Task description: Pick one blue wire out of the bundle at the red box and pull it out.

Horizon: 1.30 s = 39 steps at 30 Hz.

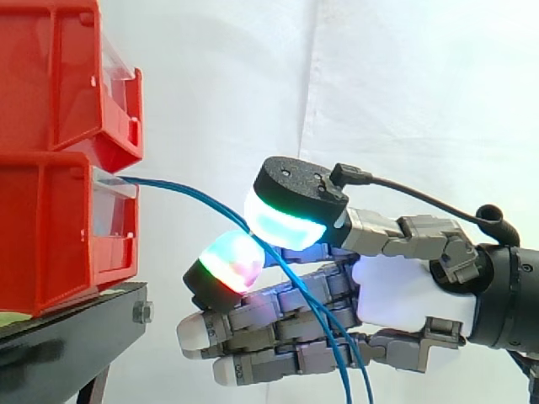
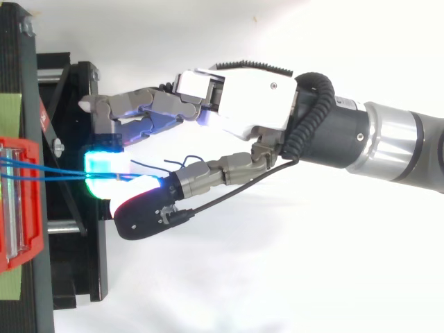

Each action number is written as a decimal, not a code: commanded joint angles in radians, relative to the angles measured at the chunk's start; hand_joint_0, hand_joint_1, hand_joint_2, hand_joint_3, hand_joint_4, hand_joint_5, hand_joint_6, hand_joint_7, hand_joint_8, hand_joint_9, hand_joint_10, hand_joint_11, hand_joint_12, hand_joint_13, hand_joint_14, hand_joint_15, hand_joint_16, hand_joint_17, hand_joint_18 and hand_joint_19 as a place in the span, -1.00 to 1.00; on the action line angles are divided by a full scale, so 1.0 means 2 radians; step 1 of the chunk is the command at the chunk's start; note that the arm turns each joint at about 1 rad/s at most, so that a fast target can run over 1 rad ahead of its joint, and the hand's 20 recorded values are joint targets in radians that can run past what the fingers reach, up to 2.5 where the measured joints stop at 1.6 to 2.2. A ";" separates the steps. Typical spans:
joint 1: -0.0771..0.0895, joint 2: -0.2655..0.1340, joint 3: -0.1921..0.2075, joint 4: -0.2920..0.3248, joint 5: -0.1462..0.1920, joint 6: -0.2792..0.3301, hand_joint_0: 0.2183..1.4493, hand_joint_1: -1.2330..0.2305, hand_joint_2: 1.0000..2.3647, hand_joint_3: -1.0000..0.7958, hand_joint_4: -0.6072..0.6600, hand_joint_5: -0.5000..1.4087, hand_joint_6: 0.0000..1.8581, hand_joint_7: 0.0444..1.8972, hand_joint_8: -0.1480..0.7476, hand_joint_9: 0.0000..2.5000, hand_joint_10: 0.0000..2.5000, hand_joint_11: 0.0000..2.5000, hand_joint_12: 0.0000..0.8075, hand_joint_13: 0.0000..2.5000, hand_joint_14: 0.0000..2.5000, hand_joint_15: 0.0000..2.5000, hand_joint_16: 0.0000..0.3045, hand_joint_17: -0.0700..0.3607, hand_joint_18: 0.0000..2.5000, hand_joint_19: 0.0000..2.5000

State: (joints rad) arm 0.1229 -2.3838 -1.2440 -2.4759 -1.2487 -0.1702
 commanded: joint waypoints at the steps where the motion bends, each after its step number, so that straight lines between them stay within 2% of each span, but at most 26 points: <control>1: 0.000 0.000 0.000 0.000 0.000 0.000 -0.43 -0.24 -0.98 -0.26 0.51 -0.57 -0.42 0.44 -0.01 -0.47 -0.99 -0.79 -0.03 -0.85 -1.00 -0.99 -0.59 -0.02 -0.88 -0.85; 2: 0.000 0.000 0.000 0.000 0.000 0.000 -0.44 -0.23 -0.98 -0.28 0.52 -0.56 -0.46 0.50 -0.02 -0.47 -0.99 -0.79 -0.03 -0.85 -1.00 -0.98 -0.58 -0.01 -0.88 -0.85; 9: -0.001 0.000 0.001 0.000 0.004 -0.005 -0.45 -0.19 -0.98 -0.29 0.58 -0.56 -0.46 0.39 -0.01 -0.45 -0.99 -0.80 -0.02 -0.85 -1.00 -0.98 -0.58 -0.01 -0.88 -0.84; 22: -0.005 0.000 0.001 -0.003 0.045 -0.031 -0.45 -0.19 -0.98 -0.28 0.54 -0.56 -0.46 0.38 -0.01 -0.45 -0.99 -0.78 -0.02 -0.83 -1.00 -0.97 -0.58 -0.01 -0.86 -0.82; 37: -0.006 0.000 0.001 0.000 0.046 -0.038 -0.45 -0.18 -0.98 -0.27 0.57 -0.56 -0.46 0.35 -0.01 -0.44 -0.99 -0.78 -0.01 -0.83 -1.00 -0.97 -0.58 -0.01 -0.85 -0.81; 39: -0.006 0.000 0.001 0.000 0.046 -0.038 -0.43 -0.18 -0.98 -0.23 0.49 -0.56 -0.46 0.42 -0.01 -0.43 -0.99 -0.78 -0.02 -0.83 -1.00 -0.97 -0.59 -0.02 -0.85 -0.81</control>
State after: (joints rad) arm 0.1102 -2.3838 -1.2425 -2.4759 -1.1566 -0.2461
